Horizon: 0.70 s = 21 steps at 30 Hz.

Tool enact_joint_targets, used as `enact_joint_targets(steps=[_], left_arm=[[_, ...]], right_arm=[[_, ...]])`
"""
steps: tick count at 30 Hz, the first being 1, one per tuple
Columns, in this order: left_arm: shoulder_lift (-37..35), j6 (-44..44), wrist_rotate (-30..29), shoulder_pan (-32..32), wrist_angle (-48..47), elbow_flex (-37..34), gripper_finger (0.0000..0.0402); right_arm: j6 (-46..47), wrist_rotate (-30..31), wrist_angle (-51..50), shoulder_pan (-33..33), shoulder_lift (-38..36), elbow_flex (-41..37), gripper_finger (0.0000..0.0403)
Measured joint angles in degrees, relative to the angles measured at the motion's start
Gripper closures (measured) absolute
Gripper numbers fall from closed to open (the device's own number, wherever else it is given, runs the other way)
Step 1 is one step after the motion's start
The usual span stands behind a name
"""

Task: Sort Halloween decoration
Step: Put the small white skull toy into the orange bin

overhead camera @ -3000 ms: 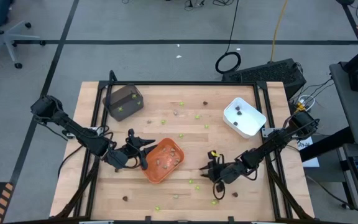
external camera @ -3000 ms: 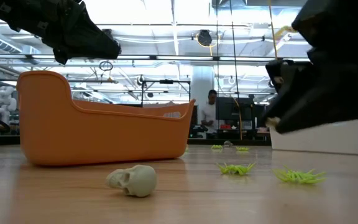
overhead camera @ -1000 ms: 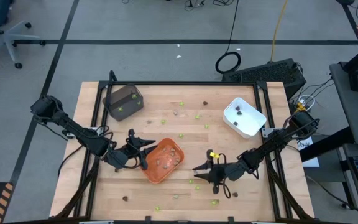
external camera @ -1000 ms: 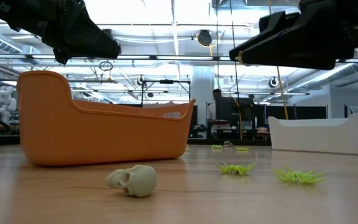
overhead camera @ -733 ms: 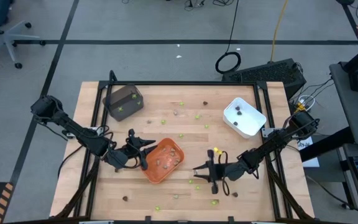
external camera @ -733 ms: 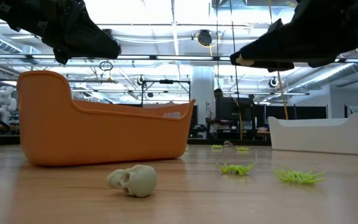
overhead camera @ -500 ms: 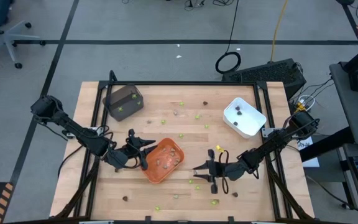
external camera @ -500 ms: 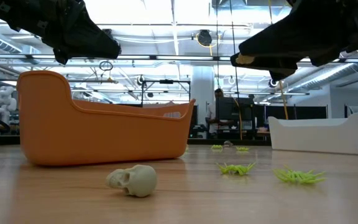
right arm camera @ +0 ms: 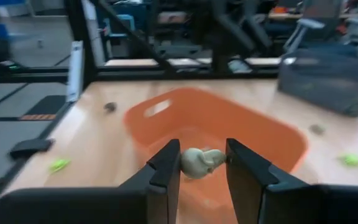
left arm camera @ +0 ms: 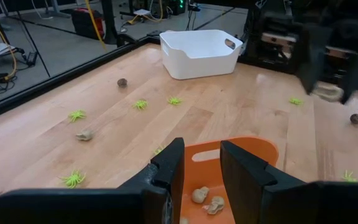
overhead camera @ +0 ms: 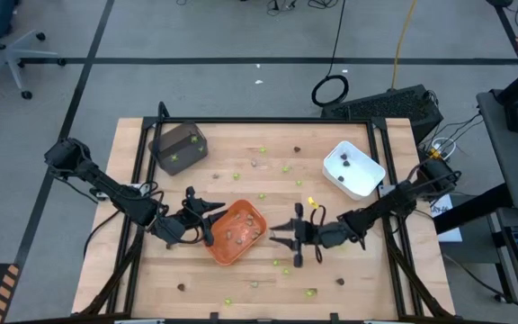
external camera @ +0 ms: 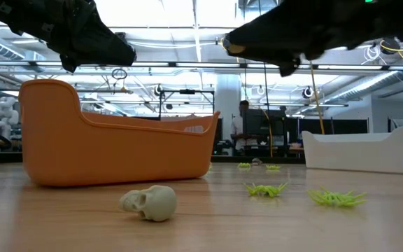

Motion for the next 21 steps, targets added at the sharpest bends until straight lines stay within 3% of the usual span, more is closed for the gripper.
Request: enact_joint_targets(steps=[10, 21], left_arm=[[0.0, 0.04, -0.39, 0.02, -0.02, 0.02, 0.03], [0.0, 0.04, -0.8, 0.02, 0.51, 0.02, 0.03]], right_arm=[[1.03, -1.97, 1.02, -7.0, 0.68, 1.59, 0.0316], [0.77, -4.76, 12.61, -8.09, 11.25, 3.5, 0.0297]])
